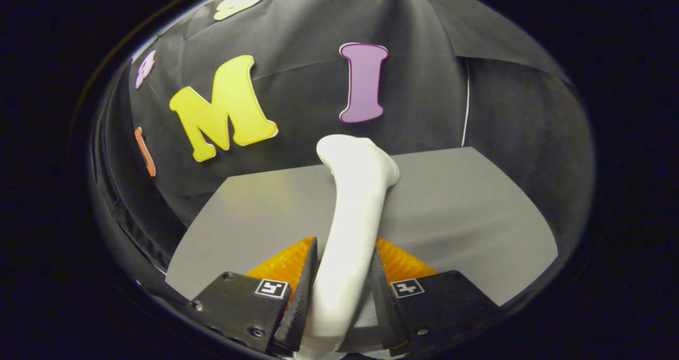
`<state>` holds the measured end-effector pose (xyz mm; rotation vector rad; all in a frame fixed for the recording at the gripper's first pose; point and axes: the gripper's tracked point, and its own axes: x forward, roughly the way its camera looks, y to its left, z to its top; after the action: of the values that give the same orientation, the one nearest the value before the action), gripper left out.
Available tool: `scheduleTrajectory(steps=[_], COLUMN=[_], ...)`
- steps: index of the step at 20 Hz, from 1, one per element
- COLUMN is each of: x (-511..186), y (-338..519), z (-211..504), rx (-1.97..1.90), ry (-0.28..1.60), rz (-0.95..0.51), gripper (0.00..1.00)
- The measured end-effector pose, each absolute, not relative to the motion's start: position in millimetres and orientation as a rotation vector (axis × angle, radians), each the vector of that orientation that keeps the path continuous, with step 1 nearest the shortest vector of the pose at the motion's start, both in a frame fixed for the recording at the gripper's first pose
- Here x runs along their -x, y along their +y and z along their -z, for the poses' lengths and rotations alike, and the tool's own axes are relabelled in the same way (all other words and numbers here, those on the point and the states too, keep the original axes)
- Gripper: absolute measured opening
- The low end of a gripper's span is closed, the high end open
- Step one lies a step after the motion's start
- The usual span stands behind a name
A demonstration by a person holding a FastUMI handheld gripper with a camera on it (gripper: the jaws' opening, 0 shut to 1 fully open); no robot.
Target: Iron the clothes twice with a garment steamer, once on the left side and once on the right side.
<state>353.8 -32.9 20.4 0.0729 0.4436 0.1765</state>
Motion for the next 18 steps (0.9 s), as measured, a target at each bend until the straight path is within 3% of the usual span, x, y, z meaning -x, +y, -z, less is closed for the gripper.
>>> scheduleTrajectory(steps=[5,10,18], x=[-352,-346,-307], y=[-32,-25,-25], z=[-21,-24,-65], rx=[-0.106,-0.175,-0.163], ry=[0.441,0.436,0.298], rz=[-0.192,-0.220,-0.124], gripper=[0.55,0.44,0.39])
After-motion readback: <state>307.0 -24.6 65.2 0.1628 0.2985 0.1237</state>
